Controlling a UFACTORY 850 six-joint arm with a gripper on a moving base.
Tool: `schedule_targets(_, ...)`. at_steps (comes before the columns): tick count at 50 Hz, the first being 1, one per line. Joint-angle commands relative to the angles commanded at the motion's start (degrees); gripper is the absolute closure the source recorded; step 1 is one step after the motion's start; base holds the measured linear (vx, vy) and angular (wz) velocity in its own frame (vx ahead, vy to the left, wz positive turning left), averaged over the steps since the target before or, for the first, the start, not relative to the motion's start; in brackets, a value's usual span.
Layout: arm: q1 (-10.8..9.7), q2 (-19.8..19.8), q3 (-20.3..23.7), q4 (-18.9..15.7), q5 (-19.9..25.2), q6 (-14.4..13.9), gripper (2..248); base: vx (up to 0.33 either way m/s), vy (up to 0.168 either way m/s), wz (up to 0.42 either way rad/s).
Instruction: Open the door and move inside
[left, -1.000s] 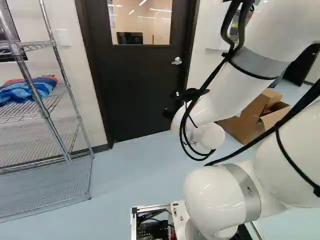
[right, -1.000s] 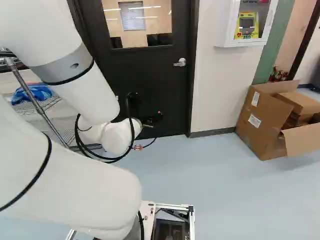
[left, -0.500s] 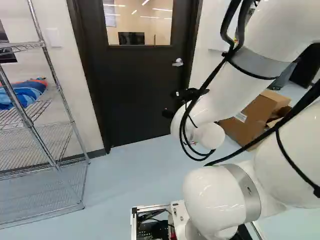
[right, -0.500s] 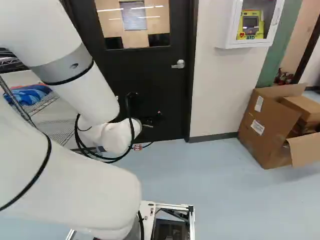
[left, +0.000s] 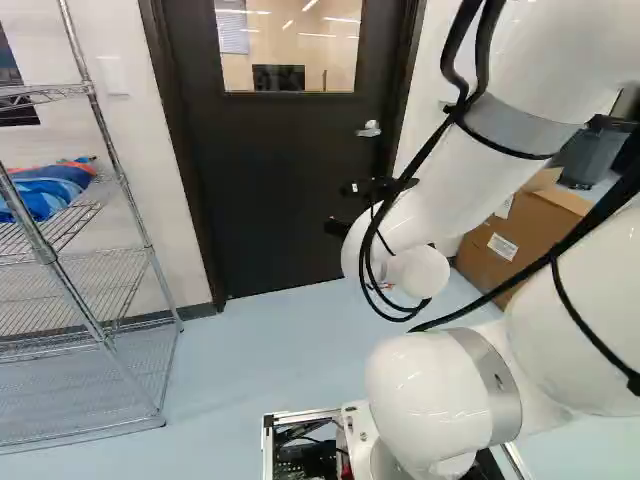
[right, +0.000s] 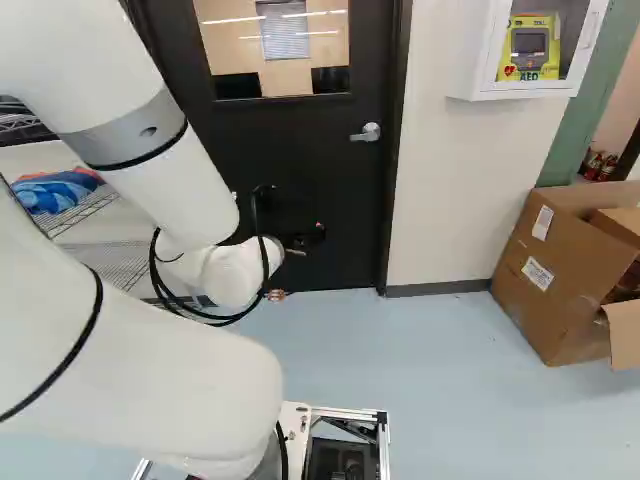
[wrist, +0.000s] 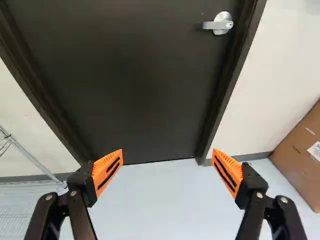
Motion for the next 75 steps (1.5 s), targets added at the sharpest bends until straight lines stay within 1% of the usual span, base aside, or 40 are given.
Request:
schedule_targets(43, 0.0, 0.0, 0.0, 0.0, 0.0, 0.0, 3, 0.139, -0.051, 0.005)
schedule_targets(75, 0.0, 0.0, 0.0, 0.0, 0.0, 0.0, 3, 0.182, -0.049, -0.006)
